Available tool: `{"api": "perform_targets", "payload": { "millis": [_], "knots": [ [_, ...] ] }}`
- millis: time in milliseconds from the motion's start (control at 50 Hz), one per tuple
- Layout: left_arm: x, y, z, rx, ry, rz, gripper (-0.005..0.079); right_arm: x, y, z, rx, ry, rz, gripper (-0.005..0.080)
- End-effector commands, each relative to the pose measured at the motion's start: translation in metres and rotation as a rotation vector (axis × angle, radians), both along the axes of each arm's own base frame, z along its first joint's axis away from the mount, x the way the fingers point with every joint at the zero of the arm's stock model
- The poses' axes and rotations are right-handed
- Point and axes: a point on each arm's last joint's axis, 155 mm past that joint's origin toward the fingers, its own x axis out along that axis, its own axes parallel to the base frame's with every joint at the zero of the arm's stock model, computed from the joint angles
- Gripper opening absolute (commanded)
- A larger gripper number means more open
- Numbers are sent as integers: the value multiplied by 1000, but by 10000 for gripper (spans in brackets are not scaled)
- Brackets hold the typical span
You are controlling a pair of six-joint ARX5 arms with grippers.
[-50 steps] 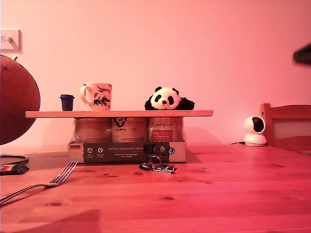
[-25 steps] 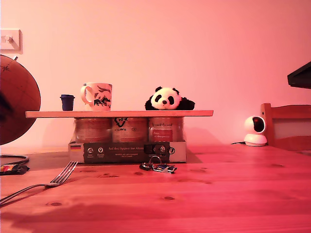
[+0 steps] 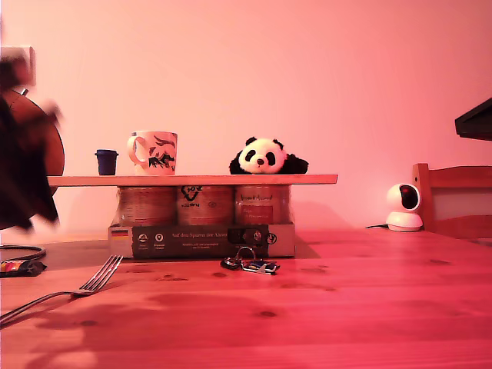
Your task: Slide the metallic fork to the right
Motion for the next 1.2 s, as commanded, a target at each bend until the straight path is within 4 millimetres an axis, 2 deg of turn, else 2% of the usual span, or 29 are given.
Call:
{"api": "perform_targets", "payload": {
  "millis": [0,220,460,720,800,920,1040,1180],
  "knots": [
    [4,-3,-5,19,14,-17,279,-1,0,8,7,-22,4,-12],
    [14,-3,-27,111,52,-42,279,-1,0,8,7,-23,2,-12],
    [10,5,-56,177,127,-38,279,0,-1,8,7,-23,-3,-12],
    [9,8,-62,197,142,-32,277,0,-1,8,7,-24,-3,-12],
    [6,6,-62,200,148,-40,252,0,-1,8,7,-24,-4,-12],
    [0,1,-64,194,171,-50,160,0,-1,8,7,-24,-4,-12],
    [-6,-13,-63,137,192,-71,74,0,-1,8,7,-24,-4,-12],
    [-14,-30,-62,91,210,-96,13,0,-1,8,8,-25,-3,-12]
  ]
}}
